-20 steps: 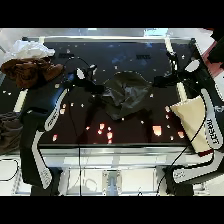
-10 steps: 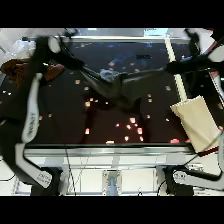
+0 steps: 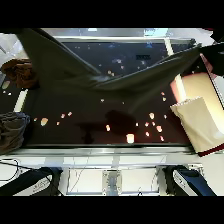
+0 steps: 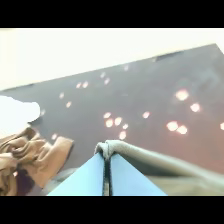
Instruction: Fold the shirts.
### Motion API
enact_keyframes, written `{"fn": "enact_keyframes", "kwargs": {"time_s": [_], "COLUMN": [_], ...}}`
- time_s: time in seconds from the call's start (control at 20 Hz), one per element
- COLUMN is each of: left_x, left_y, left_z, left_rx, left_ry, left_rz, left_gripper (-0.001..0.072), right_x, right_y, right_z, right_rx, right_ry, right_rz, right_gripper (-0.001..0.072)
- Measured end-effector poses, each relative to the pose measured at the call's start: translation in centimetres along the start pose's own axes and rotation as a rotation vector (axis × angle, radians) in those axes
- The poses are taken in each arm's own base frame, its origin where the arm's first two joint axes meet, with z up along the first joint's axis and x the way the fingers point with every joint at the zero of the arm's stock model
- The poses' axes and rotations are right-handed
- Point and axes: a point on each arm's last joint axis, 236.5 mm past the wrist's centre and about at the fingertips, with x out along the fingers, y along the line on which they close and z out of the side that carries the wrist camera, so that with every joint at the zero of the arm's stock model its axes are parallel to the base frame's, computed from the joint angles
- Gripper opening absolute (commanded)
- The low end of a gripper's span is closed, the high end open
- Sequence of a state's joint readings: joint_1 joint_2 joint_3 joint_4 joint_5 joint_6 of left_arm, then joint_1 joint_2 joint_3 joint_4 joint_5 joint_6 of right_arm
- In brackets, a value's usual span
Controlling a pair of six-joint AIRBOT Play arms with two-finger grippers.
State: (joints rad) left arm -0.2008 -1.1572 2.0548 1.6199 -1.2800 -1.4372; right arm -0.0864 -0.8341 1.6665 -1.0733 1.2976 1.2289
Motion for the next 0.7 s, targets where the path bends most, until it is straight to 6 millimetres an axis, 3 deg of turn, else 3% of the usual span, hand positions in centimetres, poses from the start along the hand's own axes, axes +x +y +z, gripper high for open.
{"fn": "enact_keyframes", "kwargs": {"time_s": [0.1, 0.2, 0.4, 0.5, 0.6, 0.7], "left_x": [2.1, 6.1, 14.0, 17.4, 20.6, 23.5], "left_y": [-0.3, -0.8, -1.4, -1.9, -2.5, -3.0], "left_z": [-3.2, -9.2, -22.9, -28.4, -32.8, -35.6], "left_rx": [0.003, 0.017, 0.072, 0.092, 0.098, 0.093], "left_ry": [0.108, 0.309, 0.727, 0.866, 0.942, 0.957], "left_rz": [-0.004, -0.009, -0.001, -0.003, -0.004, 0.0], "left_gripper": [0.0009, 0.0009, 0.0009, 0.0009, 0.001, 0.001], "right_x": [0.9, 3.6, 11.0, 14.4, 17.3, 19.8], "right_y": [-0.1, -0.8, -2.7, -3.7, -4.8, -6.1], "right_z": [-1.4, -4.7, -15.5, -21.4, -26.2, -29.3], "right_rx": [0.023, 0.074, 0.238, 0.323, 0.395, 0.457], "right_ry": [0.036, 0.13, 0.39, 0.49, 0.542, 0.537], "right_rz": [0.012, 0.032, 0.071, 0.063, 0.033, -0.009], "right_gripper": [0.0023, 0.0023, 0.0023, 0.0023, 0.0024, 0.0025]}}
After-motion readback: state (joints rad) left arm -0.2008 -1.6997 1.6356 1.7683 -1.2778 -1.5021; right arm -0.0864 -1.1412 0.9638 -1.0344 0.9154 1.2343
